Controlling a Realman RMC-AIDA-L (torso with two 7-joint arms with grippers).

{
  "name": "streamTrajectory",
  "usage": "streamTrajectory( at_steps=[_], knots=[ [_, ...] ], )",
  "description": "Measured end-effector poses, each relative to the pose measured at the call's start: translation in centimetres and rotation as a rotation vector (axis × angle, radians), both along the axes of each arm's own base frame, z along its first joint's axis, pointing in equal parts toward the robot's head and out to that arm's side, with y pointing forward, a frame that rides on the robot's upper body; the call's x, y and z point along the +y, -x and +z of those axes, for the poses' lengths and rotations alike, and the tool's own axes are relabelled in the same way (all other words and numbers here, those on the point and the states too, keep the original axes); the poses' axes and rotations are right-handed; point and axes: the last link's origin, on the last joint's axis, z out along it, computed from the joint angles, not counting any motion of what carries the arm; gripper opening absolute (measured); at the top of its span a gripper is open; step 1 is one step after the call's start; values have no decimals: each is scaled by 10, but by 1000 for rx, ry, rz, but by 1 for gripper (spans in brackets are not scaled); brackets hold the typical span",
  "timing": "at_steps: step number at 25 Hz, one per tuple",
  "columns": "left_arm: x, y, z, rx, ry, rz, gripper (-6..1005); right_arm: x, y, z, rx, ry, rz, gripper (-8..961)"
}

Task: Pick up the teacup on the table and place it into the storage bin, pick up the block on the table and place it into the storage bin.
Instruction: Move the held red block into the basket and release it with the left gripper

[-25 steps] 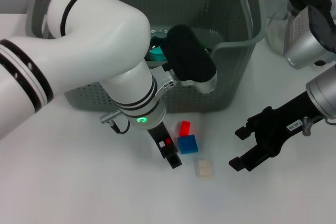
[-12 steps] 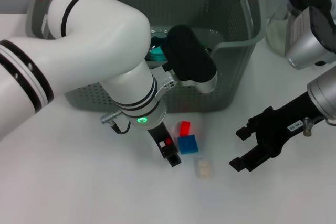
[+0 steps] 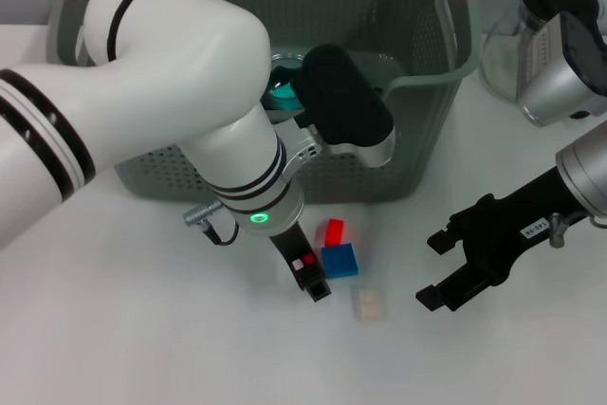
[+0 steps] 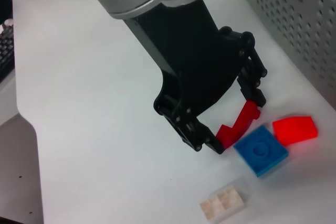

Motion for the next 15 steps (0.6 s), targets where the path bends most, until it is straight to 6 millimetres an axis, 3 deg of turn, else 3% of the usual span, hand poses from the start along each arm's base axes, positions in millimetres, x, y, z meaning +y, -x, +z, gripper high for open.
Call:
streamTrajectory(
  at_steps=[5,12,15],
  knots=[
    [-3,-11,14,-10,7,7,668,0,-1,1,-1,0,-1,944],
    [-17,-34,78,-169,-25,35,670,0,-1,2,4,-3,-4,944],
    [-15,-50,117,-306,-86,11,670,0,-1,2,7,-4,-7,943]
  ],
)
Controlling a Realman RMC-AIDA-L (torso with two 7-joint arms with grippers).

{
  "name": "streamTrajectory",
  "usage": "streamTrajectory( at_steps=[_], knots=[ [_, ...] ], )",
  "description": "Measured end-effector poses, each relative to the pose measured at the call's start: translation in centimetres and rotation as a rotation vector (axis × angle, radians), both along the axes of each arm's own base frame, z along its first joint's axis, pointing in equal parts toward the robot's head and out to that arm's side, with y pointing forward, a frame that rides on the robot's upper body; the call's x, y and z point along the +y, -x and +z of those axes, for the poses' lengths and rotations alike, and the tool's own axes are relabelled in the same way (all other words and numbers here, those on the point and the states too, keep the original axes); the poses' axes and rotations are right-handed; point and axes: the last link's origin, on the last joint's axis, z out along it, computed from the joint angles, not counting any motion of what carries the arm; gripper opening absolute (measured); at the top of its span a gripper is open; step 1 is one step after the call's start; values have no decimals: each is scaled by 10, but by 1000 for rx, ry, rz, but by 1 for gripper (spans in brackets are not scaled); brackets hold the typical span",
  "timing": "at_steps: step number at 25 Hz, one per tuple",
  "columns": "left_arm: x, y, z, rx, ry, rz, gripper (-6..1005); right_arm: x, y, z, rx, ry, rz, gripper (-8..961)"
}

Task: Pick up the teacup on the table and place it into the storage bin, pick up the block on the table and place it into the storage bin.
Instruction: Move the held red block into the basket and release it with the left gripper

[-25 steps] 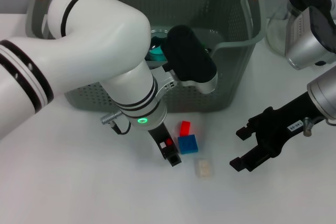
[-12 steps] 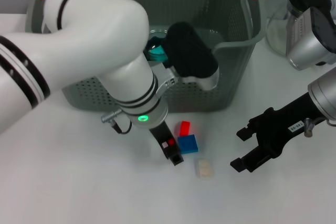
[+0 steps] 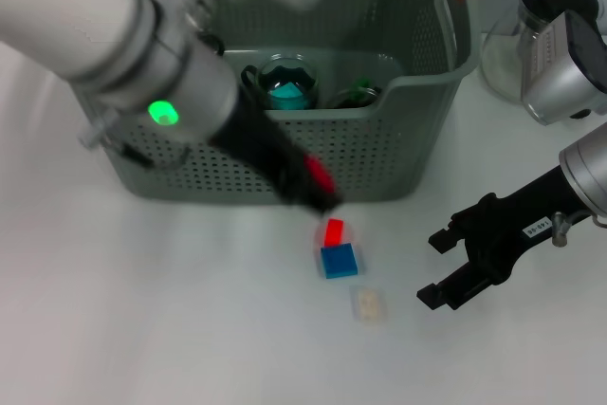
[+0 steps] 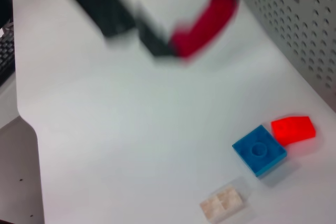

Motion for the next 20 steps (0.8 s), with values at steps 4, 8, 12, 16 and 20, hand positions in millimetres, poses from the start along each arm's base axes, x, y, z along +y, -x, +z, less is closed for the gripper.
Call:
streamTrajectory(
  at_steps=[4,8,12,16,20],
  knots=[
    [18,-24,53,-185,-147,-56,671,0,1,0,0,2,2,943],
    [56,-34,77,-254,-290,-66,672,1,3,-1,1,4,6,943],
    [99,-22,67,-269,-344,-4,673,0,4,-2,1,6,6,943],
    [124,-6,52,-273,-378,58,674,0,4,-3,1,7,3,943],
    [129,-2,50,-275,-401,70,675,1,5,-2,2,6,4,943]
  ],
)
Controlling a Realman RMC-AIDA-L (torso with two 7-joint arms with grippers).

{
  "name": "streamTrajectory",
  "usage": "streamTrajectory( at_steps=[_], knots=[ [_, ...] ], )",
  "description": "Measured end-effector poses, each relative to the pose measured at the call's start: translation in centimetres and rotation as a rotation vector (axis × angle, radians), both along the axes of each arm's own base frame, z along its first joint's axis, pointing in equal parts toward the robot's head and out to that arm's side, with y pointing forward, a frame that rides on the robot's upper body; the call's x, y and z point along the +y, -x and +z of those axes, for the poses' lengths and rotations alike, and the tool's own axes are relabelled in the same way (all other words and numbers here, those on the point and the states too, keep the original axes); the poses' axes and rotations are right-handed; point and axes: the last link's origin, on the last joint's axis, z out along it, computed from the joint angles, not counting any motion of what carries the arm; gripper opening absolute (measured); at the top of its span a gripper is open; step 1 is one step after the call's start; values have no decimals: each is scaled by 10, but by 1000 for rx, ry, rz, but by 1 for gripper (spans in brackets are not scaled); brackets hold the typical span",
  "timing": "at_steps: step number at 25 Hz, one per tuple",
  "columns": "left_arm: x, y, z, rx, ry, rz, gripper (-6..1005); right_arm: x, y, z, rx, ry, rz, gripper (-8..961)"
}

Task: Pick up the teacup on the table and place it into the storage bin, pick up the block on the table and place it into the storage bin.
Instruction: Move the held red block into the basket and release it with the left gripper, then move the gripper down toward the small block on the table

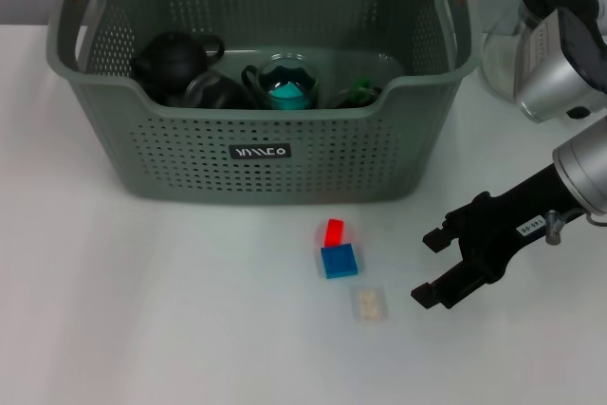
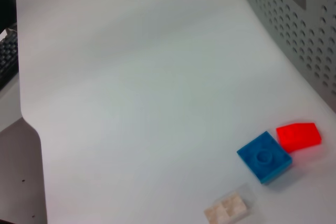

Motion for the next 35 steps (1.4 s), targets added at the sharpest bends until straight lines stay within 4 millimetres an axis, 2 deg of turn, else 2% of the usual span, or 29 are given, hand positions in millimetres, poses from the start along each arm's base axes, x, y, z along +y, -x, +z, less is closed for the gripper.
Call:
streamTrajectory(
  at_steps=[6,11,12,15,17,19,20,22,26,28,31,35],
  knots=[
    [2,0,6,-6,-24,-1,677,1,1,0,-1,-3,8,942],
    [-5,-6,22,-32,-77,-36,897,2,1,0,0,-7,11,942],
    [-8,-10,29,-41,-100,-56,908,2,1,0,0,-7,11,942],
    [-26,-19,44,-66,-127,-114,942,1,0,0,1,-8,10,942],
    [-45,-24,51,-85,-112,-158,965,1,0,0,1,-8,10,942],
    [-71,-25,54,-101,-69,-210,965,1,0,0,-1,-8,10,943],
    [-76,-24,54,-102,-54,-219,965,1,0,0,-2,-7,9,943],
    [-109,-20,51,-111,47,-296,965,1,-1,0,-3,-5,10,943],
    [-158,0,37,-129,269,-385,965,0,0,-1,-12,5,21,944],
    [-172,15,30,-138,338,-403,965,0,1,-3,-20,16,37,944],
    [-182,46,16,-171,405,-391,965,-2,6,-9,-40,39,71,944],
    [-185,89,1,-298,448,-338,965,-4,17,-21,-61,69,125,944]
  ],
)
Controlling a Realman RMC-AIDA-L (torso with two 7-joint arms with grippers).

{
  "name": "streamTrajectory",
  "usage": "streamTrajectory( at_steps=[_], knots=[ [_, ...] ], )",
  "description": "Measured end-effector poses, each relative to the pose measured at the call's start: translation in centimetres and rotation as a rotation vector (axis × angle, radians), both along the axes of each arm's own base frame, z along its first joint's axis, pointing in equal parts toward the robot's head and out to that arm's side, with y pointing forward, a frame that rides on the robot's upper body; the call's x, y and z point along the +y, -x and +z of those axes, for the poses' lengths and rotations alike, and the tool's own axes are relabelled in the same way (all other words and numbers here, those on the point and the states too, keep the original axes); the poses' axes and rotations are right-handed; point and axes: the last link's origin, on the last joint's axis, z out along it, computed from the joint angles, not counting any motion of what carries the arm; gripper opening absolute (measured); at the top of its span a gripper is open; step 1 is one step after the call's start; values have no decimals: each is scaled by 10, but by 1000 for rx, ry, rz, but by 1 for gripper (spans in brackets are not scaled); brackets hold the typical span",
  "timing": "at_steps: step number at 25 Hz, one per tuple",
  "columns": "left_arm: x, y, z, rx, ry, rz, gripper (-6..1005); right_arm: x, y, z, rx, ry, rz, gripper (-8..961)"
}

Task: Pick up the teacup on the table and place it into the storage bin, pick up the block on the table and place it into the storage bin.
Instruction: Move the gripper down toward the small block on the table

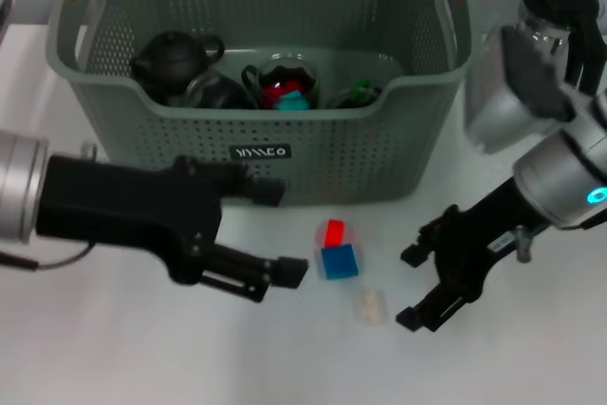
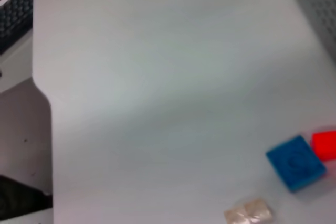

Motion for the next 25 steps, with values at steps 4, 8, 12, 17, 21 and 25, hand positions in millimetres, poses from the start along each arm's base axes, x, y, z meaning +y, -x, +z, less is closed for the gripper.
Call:
streamTrajectory(
  at_steps=[4,8,12,17,21,25],
  knots=[
    [-5,27,-4,-48,-20,8,965,-4,9,-13,-43,36,45,943],
    [-14,42,-4,-46,-57,-12,965,-6,12,-23,-82,42,72,943],
    [-19,47,-6,-52,-56,-27,966,-6,14,-29,-113,43,105,943],
    [-19,51,-16,-79,-25,-27,966,-8,16,-38,-151,50,150,943],
    [-14,59,-29,-86,-3,-24,966,-8,17,-45,-175,41,177,943],
    [-11,63,-37,-90,-12,-37,966,-8,19,-51,-202,30,202,942]
  ],
)
